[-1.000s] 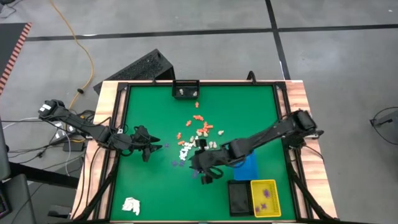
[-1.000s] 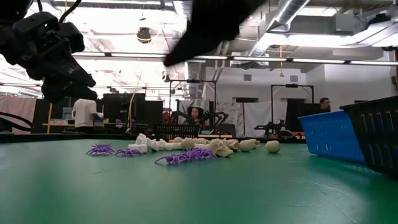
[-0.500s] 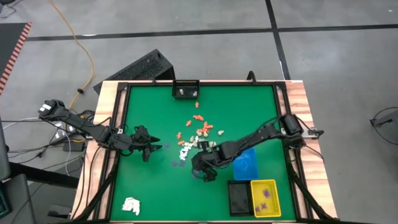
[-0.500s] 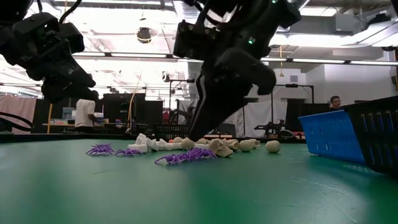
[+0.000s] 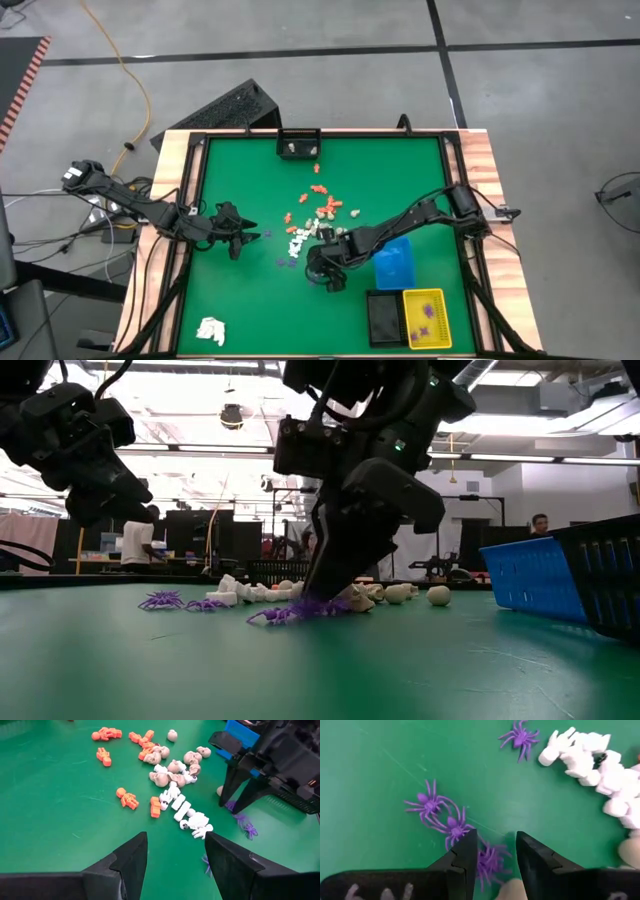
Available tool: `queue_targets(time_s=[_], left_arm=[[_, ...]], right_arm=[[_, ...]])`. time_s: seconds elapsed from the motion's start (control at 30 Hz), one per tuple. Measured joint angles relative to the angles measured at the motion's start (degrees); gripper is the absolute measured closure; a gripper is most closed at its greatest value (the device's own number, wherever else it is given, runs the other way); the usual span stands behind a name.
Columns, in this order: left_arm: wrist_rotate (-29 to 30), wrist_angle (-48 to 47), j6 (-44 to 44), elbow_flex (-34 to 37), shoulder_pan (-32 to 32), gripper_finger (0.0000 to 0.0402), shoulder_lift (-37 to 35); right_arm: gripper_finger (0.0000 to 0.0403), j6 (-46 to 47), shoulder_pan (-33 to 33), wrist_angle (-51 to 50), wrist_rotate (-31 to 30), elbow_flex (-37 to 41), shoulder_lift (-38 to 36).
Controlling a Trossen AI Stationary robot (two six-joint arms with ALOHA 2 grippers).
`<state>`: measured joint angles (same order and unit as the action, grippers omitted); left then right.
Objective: Sort Halloween decoration
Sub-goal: Put the purple spider toy into the yellow bin
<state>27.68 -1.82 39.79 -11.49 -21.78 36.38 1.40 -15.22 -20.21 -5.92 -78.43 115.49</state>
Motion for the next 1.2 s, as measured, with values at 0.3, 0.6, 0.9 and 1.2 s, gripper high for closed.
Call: queue_targets(time_s=[0.3,0.6,0.9,1.2], left_arm=[[-0.24,-0.42,0.44,0.0,0.0,0.0213,0.0],[-0.28,-0.45,0.55,0.0,0.0,0.0213,0.0],[-0.33,-0.47,0.61,0.0,0.0,0.0213,-0.02],[-0.19,-0.6,0.84,-0.02,0.02,0.0213,0.0]], right_arm=[[0.0321,1.62,-0.02,-0.04,0.12,-0.02,0.8],[0.0397,1.76,0.0,-0.11,-0.78,0.0,0.61],[0.0402,1.56,-0.02,-0.6,-1.23,-0.17,-2.93],[0.0403,-3.66,-1.73,5.61,-8.64,-0.26,-10.51]])
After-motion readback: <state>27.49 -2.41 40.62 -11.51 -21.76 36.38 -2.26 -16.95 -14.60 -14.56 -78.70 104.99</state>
